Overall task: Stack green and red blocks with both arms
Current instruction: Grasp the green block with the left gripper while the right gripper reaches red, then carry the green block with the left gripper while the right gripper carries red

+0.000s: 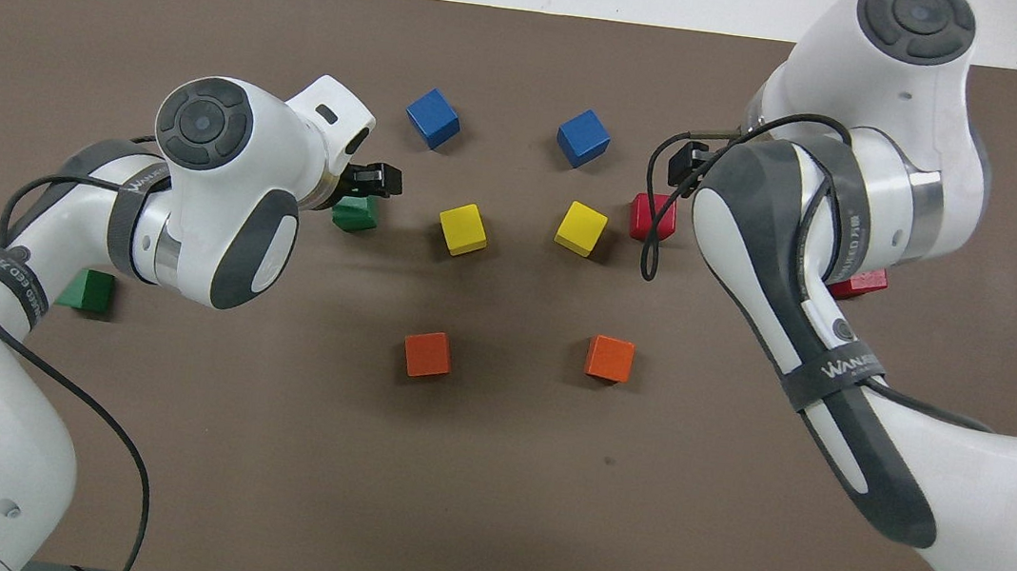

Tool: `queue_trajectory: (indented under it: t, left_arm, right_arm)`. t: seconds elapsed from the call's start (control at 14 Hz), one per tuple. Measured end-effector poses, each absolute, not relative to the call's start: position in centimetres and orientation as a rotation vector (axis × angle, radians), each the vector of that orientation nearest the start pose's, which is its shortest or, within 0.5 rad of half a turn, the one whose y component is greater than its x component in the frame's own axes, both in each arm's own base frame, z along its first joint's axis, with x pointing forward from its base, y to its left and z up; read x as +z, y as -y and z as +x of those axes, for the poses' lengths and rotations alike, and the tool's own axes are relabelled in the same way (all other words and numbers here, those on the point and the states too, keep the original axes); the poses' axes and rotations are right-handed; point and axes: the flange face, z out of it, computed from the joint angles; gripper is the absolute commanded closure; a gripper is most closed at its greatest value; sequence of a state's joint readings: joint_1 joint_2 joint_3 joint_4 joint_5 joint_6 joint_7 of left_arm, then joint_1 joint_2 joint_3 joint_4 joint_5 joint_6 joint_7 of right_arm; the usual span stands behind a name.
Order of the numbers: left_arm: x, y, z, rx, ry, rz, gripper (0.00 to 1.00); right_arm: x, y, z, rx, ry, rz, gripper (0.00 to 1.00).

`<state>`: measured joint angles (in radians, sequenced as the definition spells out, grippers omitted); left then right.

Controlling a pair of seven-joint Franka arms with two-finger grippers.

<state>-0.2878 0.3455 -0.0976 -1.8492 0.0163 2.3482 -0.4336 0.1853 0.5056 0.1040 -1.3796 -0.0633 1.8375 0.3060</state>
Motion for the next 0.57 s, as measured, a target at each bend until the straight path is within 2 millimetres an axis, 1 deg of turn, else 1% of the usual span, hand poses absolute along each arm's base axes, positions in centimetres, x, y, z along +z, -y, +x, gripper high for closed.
queue_trajectory:
  t: [0.07, 0.29, 0.57]
  left_arm:
    - [35.3, 23.8, 60.2, -0.215, 0.076, -3.212, 0.0]
    - [34.7, 23.6, 60.4, -0.221, 0.047, -3.184, 0.0]
    - [33.0, 23.7, 60.5, -0.205, 0.111, -3.179, 0.0]
  right_arm:
    - [41.1, -18.6, 67.8, 0.048, -0.033, -3.16, 0.0]
    - [39.5, -19.6, 68.6, -0.017, -0.05, -3.143, 0.0]
    - [36.3, -20.9, 68.6, 0.01, -0.154, -3.141, 0.0]
